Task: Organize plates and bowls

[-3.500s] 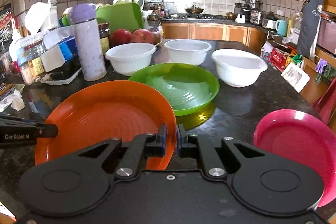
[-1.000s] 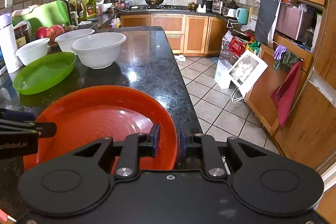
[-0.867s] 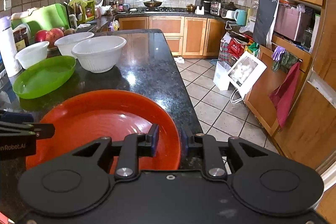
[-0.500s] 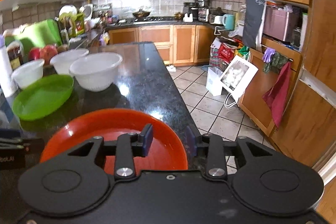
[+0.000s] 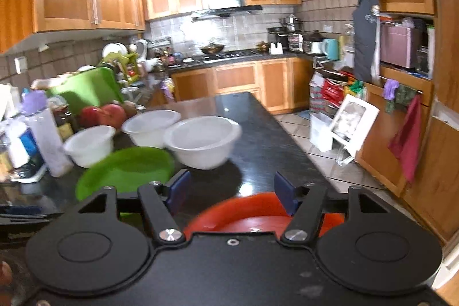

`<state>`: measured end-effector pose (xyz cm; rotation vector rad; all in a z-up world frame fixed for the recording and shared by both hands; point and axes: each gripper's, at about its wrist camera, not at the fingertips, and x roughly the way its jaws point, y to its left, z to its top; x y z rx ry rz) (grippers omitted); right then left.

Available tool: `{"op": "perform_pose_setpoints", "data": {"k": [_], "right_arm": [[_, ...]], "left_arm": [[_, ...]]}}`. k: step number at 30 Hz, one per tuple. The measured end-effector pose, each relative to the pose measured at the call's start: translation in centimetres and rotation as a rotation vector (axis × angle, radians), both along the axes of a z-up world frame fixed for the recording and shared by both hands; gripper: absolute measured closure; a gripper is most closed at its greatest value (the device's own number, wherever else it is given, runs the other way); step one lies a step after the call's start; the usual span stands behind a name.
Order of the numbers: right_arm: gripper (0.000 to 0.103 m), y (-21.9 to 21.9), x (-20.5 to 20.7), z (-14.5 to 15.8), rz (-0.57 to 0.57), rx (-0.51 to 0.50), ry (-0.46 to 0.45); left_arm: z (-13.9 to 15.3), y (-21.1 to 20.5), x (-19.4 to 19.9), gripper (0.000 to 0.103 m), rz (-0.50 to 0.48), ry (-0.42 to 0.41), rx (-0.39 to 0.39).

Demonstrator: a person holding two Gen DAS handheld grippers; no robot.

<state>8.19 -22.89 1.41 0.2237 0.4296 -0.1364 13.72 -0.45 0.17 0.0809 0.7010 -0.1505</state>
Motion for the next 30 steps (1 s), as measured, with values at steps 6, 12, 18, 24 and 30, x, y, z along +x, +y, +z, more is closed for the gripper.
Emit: {"op": "perform_pose_setpoints", "data": {"k": [6,12,18,24,30], "right_arm": [[0.036,5.6,1.7,0.4,0.044,0.028,-0.032],[0.036,9.4,3.7,0.2,0.068,0.037,-0.002],[0.037,10.3,6.1,-0.1,0.106,0.029,0.051],[0.037,9.9,9.4,-1.2,0.092,-0.002,0.098],[0.041,7.8,12.7,-2.7,0.018,0.068,0.167]], "left_arm": [[-0.3,4.5,1.0,0.043,0.025,0.021,-0.004],[-0.6,7.1,2.1,0.044,-0.002,0.064,-0.036],[-0.5,7.7,3.5,0.044,0.007,0.060,-0.054],[-0.7,7.5,6.5,0.048,0.021,0.077,-0.078],[-1.6,5.8,10.0,0.048,0.001,0.109,-0.070]]}}
